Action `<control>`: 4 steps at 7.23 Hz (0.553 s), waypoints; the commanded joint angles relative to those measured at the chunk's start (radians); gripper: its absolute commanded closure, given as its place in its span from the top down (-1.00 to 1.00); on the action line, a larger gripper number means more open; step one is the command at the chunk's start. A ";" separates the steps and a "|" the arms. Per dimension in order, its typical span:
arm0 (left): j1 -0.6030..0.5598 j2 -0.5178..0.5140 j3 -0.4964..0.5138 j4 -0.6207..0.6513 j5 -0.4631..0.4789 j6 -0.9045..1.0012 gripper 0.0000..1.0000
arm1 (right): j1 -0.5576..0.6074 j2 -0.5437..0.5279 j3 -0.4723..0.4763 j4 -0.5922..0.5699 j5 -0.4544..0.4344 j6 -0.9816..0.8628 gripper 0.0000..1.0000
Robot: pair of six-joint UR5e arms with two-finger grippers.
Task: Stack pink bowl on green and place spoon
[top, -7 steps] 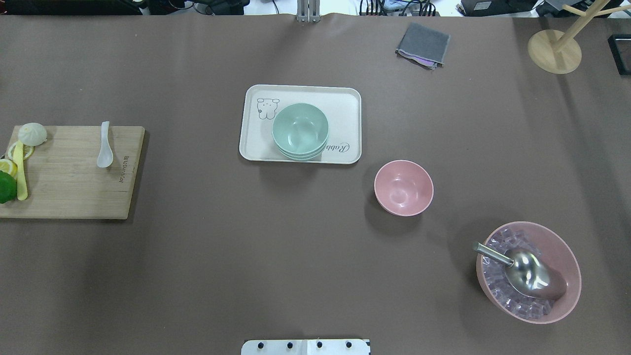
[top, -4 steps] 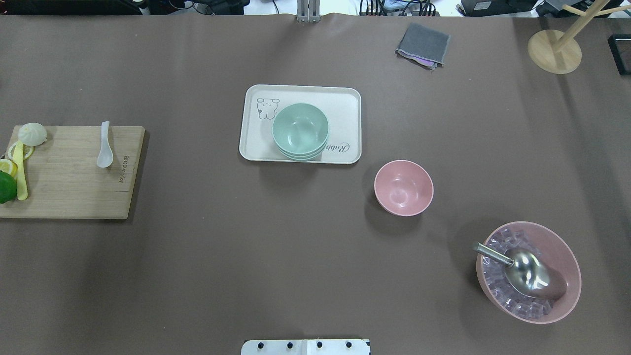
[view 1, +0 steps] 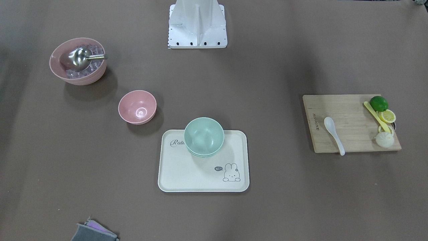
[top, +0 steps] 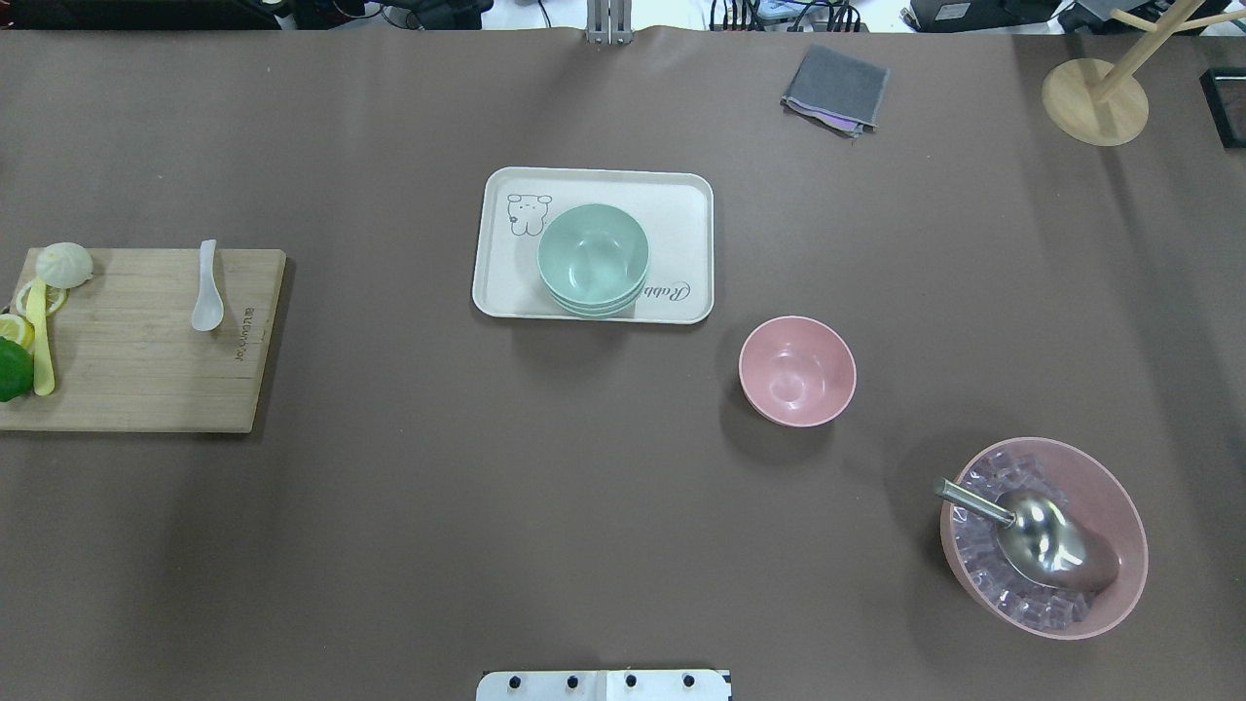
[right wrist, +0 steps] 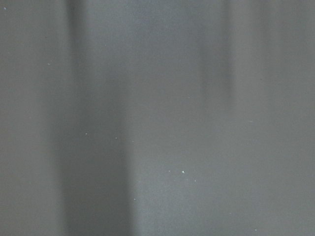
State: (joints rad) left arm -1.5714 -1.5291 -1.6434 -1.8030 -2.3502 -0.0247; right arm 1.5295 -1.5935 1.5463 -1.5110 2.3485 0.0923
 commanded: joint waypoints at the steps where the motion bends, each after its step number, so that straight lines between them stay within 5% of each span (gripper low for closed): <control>1: 0.001 0.001 -0.004 -0.001 0.000 -0.001 0.96 | 0.000 0.001 0.000 0.000 0.000 0.001 1.00; 4: 0.001 0.004 -0.006 -0.013 -0.003 0.002 0.96 | 0.000 0.003 0.000 0.000 0.000 0.004 1.00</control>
State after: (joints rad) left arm -1.5708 -1.5255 -1.6446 -1.8144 -2.3524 -0.0233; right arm 1.5294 -1.5910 1.5458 -1.5110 2.3481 0.0959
